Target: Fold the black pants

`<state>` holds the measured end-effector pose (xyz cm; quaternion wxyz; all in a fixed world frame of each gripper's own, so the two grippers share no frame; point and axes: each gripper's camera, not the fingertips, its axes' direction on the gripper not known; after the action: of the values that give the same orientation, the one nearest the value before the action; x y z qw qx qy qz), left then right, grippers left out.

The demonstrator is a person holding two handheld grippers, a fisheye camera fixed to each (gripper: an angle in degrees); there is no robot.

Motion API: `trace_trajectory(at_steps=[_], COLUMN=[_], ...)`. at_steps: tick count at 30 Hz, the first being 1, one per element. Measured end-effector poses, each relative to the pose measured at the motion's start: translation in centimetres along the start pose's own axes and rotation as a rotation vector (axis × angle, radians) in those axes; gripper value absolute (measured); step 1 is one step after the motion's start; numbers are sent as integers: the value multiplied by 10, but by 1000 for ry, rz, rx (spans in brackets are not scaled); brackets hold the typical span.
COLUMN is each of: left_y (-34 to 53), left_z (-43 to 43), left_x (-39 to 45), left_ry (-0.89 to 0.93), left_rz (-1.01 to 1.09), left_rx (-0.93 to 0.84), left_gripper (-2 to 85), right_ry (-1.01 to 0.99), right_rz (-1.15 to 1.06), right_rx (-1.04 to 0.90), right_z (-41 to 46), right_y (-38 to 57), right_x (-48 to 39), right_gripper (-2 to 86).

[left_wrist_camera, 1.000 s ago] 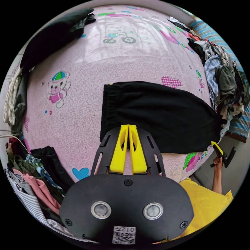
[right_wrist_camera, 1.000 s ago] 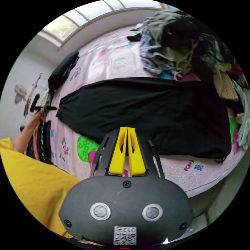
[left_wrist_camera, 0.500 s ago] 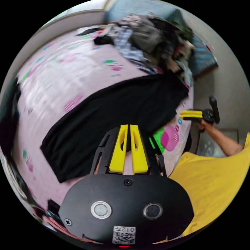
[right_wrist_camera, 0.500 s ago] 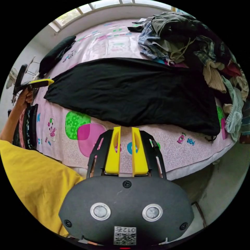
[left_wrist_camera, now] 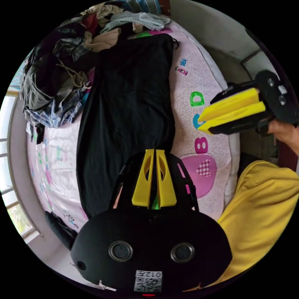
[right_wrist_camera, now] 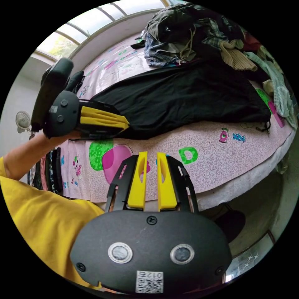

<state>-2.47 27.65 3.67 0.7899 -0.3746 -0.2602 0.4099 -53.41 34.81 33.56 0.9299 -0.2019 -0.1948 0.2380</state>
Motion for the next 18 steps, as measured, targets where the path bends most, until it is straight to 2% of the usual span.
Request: trace_trajectory(at_steps=[2, 5, 12, 18], left_y=[-3, -1, 2, 15], left_z=[-4, -4, -6, -2], left_x=[-31, -60, -79, -81], left_ry=[207, 346, 425, 455], left_rz=[-76, -119, -90, -65], left_rx=[5, 23, 33, 24], left_gripper=[2, 2, 3, 4], right_ry=[13, 50, 305, 382], right_rz=[-21, -81, -145, -95], right_rx=[11, 43, 191, 202], right_z=[8, 22, 53, 84], right_y=[4, 8, 9, 2], right_x=[-8, -30, -88, -121], right_gripper=[48, 68, 95, 111])
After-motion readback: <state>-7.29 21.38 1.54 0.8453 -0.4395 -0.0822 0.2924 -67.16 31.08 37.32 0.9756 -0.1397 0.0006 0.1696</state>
